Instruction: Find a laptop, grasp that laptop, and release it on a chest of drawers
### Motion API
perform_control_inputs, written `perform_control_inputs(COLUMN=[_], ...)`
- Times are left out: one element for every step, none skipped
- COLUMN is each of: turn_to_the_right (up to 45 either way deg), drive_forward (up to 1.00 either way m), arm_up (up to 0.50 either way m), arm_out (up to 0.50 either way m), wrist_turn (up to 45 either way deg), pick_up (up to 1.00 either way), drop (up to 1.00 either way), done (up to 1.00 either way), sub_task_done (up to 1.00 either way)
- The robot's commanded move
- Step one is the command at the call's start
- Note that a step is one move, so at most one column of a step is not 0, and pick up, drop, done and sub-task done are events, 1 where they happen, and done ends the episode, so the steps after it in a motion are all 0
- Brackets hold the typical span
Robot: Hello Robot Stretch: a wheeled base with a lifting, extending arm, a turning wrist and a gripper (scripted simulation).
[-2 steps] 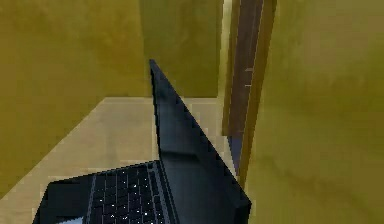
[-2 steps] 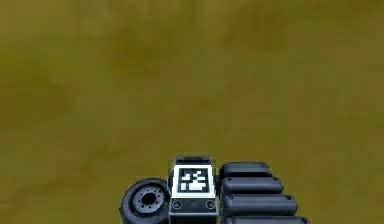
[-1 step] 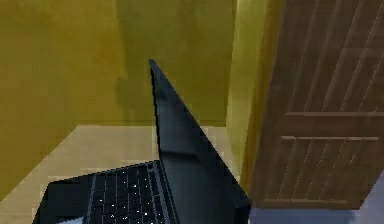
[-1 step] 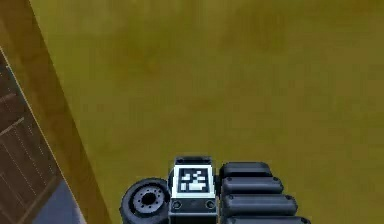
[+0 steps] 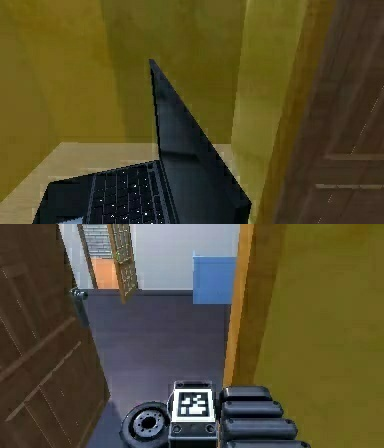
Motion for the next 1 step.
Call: perform_control_inputs(turn_to_the_right=[33.0], drive_forward=[0.00], arm_up=[0.00], arm_out=[0.00], wrist_turn=[0.0], pick_up=[0.00], drop=[0.00], done=[0.00], sub_task_done=[0.00])
